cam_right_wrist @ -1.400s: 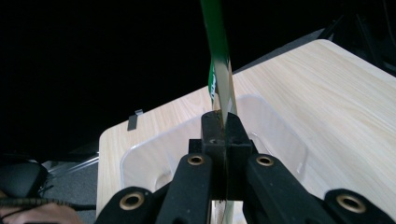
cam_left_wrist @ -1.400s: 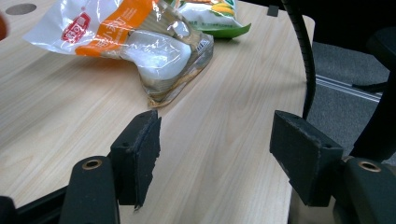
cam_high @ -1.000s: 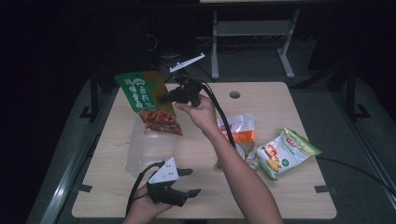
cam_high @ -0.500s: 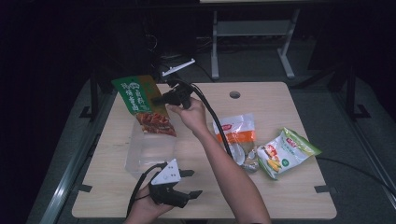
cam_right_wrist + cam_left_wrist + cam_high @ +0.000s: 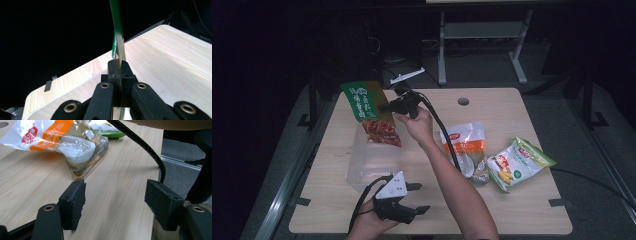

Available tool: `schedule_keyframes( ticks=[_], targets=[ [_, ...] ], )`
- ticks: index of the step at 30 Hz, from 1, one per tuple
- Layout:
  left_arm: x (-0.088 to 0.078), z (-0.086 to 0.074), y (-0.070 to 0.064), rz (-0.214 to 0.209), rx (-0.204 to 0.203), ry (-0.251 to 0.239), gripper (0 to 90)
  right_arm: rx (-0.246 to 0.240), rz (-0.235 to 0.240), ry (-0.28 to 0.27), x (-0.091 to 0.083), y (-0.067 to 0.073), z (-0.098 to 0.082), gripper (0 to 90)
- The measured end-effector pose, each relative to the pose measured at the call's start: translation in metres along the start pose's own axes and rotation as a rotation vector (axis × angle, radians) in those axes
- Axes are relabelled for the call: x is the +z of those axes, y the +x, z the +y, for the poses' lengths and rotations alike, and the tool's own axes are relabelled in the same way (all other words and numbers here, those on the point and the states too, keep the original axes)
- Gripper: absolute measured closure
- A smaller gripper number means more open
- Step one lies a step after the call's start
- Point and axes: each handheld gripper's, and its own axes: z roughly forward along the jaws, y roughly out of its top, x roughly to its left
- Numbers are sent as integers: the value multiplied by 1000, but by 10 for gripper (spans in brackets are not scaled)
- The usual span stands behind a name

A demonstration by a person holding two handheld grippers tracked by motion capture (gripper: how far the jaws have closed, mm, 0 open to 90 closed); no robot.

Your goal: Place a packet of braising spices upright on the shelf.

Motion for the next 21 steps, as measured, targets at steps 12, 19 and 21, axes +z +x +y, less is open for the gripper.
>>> schedule_keyframes(
  ticks=[12, 19, 21],
  targets=[
    [0, -1, 1, 2, -6, -3, 323, 17, -4, -11, 15, -7, -11, 900],
    [0, -1, 2, 3, -8, -5, 324, 42, -35, -16, 13, -17, -26, 897],
    [1, -1, 3, 3, -7, -3, 324, 43, -44, -20, 11, -22, -32, 896]
  ],
)
